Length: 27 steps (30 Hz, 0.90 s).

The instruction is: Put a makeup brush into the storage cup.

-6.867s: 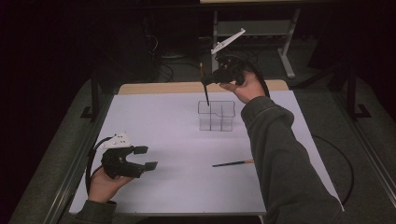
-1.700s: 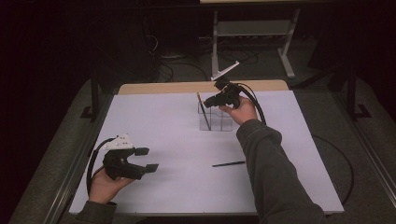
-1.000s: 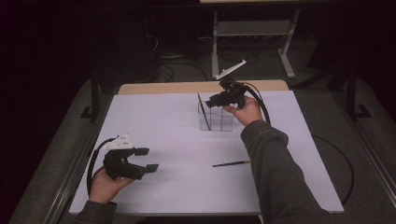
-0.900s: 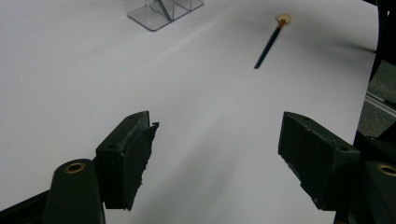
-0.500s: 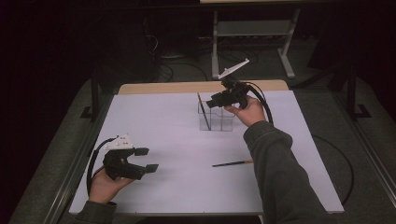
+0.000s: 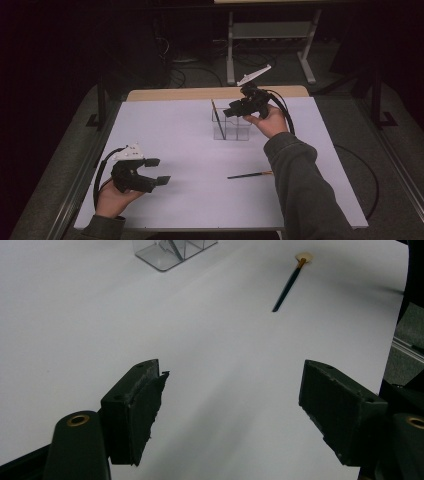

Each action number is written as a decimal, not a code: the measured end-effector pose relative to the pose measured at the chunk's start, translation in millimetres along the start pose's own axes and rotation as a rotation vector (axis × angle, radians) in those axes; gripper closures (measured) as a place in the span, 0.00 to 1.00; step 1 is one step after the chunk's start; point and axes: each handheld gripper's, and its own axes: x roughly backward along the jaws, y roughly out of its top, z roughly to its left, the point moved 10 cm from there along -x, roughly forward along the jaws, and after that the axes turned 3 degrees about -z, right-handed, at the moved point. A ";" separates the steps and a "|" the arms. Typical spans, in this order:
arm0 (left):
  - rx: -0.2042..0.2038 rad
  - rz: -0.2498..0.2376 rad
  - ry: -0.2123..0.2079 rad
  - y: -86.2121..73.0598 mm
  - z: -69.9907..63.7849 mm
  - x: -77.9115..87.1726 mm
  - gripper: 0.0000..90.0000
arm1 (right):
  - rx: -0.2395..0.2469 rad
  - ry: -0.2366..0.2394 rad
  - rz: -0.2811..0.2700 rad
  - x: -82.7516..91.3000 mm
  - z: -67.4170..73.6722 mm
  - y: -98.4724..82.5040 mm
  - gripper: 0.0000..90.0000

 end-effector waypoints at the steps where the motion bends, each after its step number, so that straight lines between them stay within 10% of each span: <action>1: 0.003 -0.001 0.000 0.0 0.0 -0.9 0.27 | -0.009 0.000 -0.001 1.6 -0.2 -1.7 0.57; 27: 0.000 0.005 0.000 -0.4 -1.0 -2.6 0.27 | -0.014 -0.003 -0.018 19.4 4.1 -22.4 0.48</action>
